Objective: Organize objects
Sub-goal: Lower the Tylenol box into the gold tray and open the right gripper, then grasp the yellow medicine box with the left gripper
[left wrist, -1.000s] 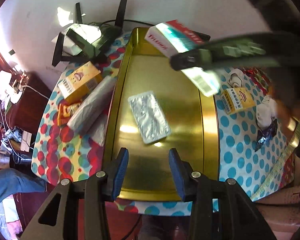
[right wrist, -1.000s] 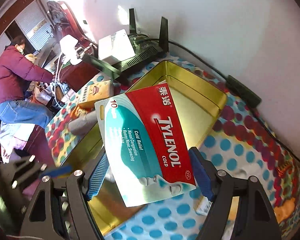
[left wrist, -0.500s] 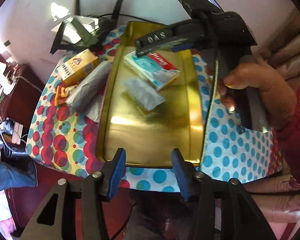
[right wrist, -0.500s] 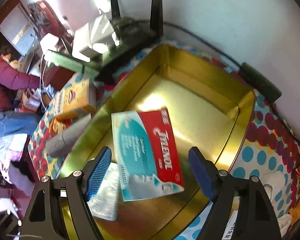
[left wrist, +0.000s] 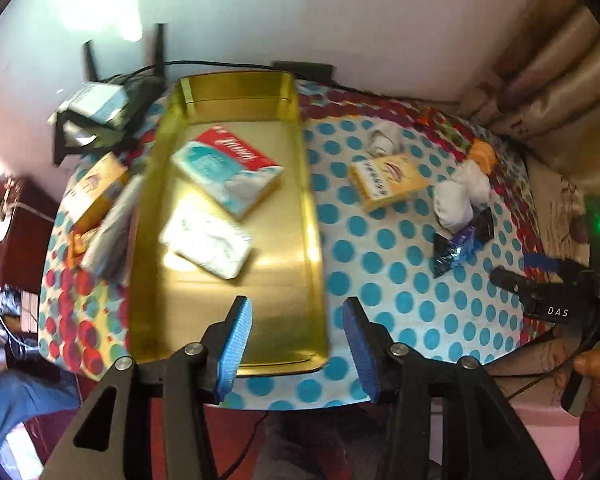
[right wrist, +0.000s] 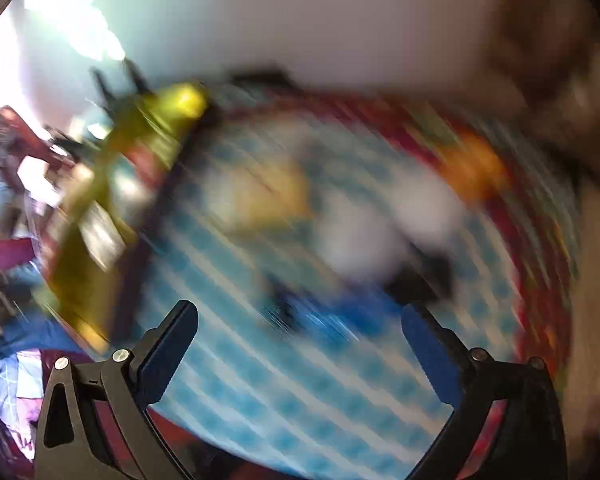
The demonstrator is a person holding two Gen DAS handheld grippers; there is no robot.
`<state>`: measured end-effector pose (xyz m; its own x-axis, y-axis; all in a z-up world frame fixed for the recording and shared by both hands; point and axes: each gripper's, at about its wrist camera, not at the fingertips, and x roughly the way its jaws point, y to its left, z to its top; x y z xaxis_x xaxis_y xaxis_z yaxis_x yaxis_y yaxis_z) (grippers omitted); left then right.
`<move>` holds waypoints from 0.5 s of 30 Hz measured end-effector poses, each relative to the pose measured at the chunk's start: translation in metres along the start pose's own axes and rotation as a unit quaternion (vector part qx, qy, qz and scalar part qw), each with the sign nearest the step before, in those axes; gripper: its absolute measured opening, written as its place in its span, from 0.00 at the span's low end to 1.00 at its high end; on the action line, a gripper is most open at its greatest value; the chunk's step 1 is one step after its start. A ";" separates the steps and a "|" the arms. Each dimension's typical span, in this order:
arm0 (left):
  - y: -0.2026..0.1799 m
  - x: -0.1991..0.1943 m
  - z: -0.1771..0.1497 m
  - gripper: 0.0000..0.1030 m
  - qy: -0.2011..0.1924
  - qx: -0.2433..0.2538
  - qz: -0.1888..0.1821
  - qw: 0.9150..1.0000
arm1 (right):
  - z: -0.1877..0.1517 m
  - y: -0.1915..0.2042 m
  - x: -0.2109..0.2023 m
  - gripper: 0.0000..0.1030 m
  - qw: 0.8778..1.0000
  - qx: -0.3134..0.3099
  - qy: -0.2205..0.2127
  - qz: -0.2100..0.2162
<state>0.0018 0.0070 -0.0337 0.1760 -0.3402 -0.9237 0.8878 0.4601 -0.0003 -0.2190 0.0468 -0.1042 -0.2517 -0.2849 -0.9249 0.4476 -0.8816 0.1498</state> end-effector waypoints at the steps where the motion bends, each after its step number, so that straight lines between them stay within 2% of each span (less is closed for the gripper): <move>1: -0.009 0.003 0.003 0.47 0.002 0.009 0.002 1.000 | -0.010 -0.021 0.006 0.99 0.999 0.024 0.023 -0.015; 2: -0.018 0.005 0.007 0.47 0.002 0.015 0.003 1.000 | -0.018 -0.039 0.009 0.99 0.997 0.061 0.038 -0.022; 3: -0.022 0.008 0.010 0.47 0.002 0.017 0.003 1.000 | -0.028 -0.063 0.009 0.99 0.993 0.106 0.053 -0.008; 6: -0.044 0.014 0.026 0.47 -0.014 0.041 0.015 0.999 | -0.044 -0.099 0.002 0.99 0.982 0.183 0.046 0.002; 10: -0.069 0.029 0.057 0.47 -0.056 0.101 0.055 0.992 | -0.052 -0.111 -0.007 0.99 0.982 0.187 0.037 0.008; 12: -0.078 0.044 0.072 0.47 -0.056 0.124 0.070 0.988 | -0.054 -0.113 -0.008 0.99 0.980 0.194 0.034 0.010; 15: -0.090 0.068 0.089 0.47 -0.054 0.160 0.072 0.983 | -0.061 -0.117 -0.011 0.99 0.980 0.194 0.034 0.025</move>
<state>-0.0278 -0.1306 -0.0627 0.3379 -0.3832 -0.8597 0.9358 0.2341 0.2635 -0.2165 0.1756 -0.1327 -0.1733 -0.3174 -0.9323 0.0940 -0.9477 0.3051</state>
